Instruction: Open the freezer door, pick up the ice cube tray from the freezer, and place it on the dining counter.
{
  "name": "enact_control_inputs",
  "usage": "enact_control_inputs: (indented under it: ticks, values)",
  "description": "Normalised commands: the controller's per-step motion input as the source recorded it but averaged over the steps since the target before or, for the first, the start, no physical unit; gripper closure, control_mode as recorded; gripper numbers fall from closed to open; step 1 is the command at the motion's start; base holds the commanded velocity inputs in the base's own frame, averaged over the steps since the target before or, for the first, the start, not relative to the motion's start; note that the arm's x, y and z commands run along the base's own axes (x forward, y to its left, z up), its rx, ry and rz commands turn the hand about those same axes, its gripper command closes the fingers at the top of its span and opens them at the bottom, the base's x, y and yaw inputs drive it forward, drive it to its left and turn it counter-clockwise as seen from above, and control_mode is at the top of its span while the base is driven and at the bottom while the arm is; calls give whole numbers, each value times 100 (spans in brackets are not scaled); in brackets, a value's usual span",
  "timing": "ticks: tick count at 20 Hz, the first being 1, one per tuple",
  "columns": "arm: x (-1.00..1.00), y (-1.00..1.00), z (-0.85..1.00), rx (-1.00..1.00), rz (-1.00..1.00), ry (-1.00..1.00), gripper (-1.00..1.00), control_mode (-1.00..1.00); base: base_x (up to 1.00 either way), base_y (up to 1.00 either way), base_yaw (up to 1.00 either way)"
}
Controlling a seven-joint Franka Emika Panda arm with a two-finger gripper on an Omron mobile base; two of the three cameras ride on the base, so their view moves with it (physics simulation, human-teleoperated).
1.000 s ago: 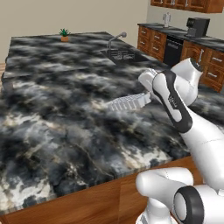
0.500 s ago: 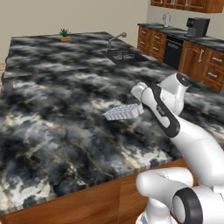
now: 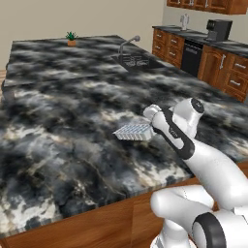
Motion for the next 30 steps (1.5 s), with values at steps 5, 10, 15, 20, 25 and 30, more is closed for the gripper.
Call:
enact_control_inputs:
  ticks: [5,10,15,20,25,30]
  values:
    - [39,9,-34,0,0,0,100,-100,0,0,0]
    - [36,8,-30,0,0,0,100,-100,0,0,0]
    - [27,10,-26,0,0,2,100,-100,0,0,0]
    - [18,9,-20,0,0,7,100,-100,0,0,0]
    - [9,11,-24,0,0,7,100,-100,0,0,0]
    - [6,5,-16,0,0,4,100,-100,0,0,0]
